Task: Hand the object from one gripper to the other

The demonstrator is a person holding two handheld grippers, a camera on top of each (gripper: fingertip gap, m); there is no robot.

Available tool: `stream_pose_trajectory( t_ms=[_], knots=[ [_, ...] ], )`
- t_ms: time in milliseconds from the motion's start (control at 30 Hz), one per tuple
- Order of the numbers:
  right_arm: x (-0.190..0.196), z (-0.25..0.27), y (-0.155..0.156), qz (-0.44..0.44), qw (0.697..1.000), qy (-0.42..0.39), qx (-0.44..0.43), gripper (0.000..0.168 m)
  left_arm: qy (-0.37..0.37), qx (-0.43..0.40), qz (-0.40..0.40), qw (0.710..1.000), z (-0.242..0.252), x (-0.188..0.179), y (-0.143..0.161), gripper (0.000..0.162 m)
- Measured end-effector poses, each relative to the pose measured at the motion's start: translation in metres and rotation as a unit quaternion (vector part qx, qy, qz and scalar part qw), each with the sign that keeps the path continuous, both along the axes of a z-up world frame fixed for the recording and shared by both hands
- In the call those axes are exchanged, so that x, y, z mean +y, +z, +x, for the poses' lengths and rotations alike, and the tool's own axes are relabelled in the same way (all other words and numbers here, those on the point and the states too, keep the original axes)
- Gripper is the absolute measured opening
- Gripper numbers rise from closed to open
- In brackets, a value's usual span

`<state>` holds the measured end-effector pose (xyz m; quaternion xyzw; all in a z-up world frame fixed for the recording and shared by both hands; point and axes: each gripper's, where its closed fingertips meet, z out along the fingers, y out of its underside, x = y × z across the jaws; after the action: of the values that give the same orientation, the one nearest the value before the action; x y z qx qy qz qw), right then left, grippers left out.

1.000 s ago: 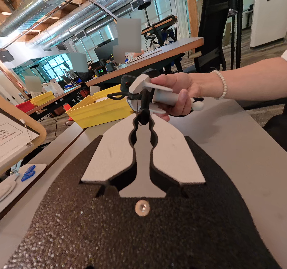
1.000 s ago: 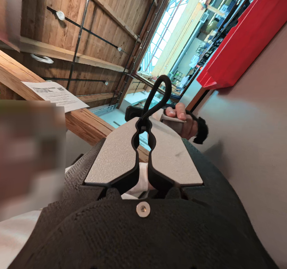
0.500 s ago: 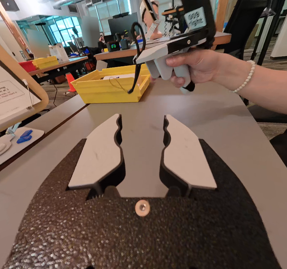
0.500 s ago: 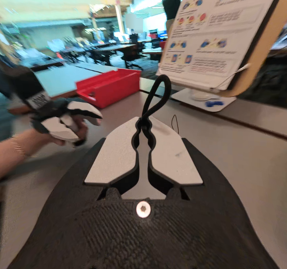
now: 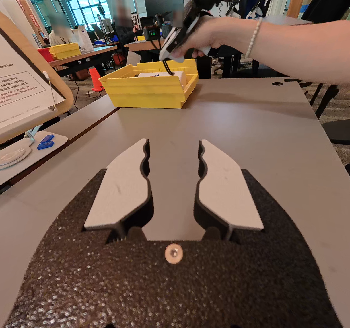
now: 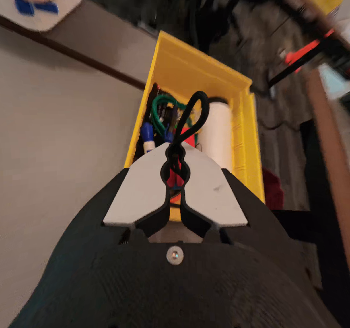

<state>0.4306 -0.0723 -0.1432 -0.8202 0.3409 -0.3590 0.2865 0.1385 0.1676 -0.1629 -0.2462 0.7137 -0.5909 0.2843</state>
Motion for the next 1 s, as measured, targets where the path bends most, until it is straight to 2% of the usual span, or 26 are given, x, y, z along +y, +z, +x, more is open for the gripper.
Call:
stream_pose_trajectory(
  t_ms=[33,167,300,333,367,400,433,533,667,767,833,933,1000],
  knots=[
    [0.0,0.001,-0.015,-0.008,0.999,-0.003,0.054,0.005,0.001,0.002,-0.002,1.0,0.0,0.001,0.0,0.048],
    [0.006,0.011,-0.044,-0.015,0.988,-0.015,0.153,0.005,0.004,0.01,-0.01,1.0,0.001,0.007,-0.001,0.047],
    [0.014,0.023,-0.056,0.009,0.979,-0.016,0.201,0.009,0.009,0.015,-0.014,1.0,0.002,0.015,-0.002,0.047],
    [0.015,0.024,-0.057,0.015,0.978,-0.016,0.209,0.014,0.011,0.017,-0.016,1.0,0.003,0.017,-0.002,0.047],
    [0.015,0.028,-0.055,0.016,0.979,-0.02,0.202,0.029,0.014,0.017,-0.02,1.0,0.003,0.02,-0.001,0.047],
    [0.011,0.033,-0.05,0.008,0.982,-0.028,0.184,0.052,0.017,0.016,-0.026,0.999,0.003,0.024,0.001,0.047],
    [0.005,0.035,-0.044,-0.009,0.985,-0.037,0.167,0.064,0.021,0.016,-0.031,0.999,0.003,0.027,0.002,0.047],
    [-0.001,0.033,-0.016,-0.021,0.993,-0.044,0.106,0.085,0.037,0.016,-0.044,0.998,0.004,0.041,0.007,0.047],
    [0.03,-0.007,0.014,0.055,0.998,0.008,0.041,0.095,0.086,0.016,-0.063,0.994,0.006,0.069,0.022,0.041],
    [0.073,-0.064,0.011,0.12,0.987,0.1,0.024,0.096,0.17,0.041,-0.087,0.981,0.005,0.113,0.036,0.037],
    [0.101,-0.101,0.005,0.165,0.973,0.158,0.016,0.09,0.245,0.076,-0.087,0.963,-0.002,0.16,0.043,0.037],
    [0.125,-0.14,-0.01,0.185,0.959,0.214,0.027,0.088,0.36,0.141,-0.039,0.921,-0.018,0.251,0.044,0.037],
    [0.133,-0.15,-0.009,0.18,0.956,0.23,0.007,0.087,0.413,0.238,0.013,0.879,-0.028,0.312,0.025,0.038]
  ],
)
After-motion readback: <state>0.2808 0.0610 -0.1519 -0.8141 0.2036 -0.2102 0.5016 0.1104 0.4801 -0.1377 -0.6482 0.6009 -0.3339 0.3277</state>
